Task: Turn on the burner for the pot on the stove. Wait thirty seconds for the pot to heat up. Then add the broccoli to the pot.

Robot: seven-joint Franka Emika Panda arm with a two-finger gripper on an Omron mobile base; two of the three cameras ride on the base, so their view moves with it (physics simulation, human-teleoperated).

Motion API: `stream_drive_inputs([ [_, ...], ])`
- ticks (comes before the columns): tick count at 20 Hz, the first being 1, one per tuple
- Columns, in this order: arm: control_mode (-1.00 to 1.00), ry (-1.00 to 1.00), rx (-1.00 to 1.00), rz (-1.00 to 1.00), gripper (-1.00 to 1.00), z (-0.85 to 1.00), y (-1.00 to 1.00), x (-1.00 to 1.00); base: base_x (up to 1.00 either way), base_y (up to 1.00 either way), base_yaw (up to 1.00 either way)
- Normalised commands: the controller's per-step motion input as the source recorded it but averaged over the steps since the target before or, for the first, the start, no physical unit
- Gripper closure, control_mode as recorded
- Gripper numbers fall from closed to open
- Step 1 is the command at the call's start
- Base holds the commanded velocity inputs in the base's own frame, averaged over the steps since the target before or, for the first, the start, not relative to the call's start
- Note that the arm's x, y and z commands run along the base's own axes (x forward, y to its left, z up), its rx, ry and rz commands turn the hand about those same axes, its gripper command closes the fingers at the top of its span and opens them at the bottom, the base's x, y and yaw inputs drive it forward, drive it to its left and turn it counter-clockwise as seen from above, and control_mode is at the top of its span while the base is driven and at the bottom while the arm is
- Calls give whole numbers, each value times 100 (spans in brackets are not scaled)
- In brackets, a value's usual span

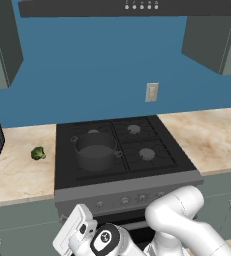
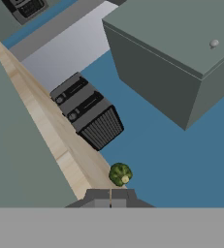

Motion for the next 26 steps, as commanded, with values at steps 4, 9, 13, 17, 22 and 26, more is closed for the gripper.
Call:
stream_drive_inputs([
  [4,-100,0,0,0,100,0,0,0,0,0,0],
  [9,-100,0,0,0,100,0,0,0,0,0,0],
  [13,-100,0,0,0,100,0,0,0,0,0,0],
  [17,-100,0,0,0,100,0,0,0,0,0,0],
  [22,-100,0,0,0,100,0,0,0,0,0,0],
  [26,-100,0,0,0,100,0,0,0,0,0,0],
])
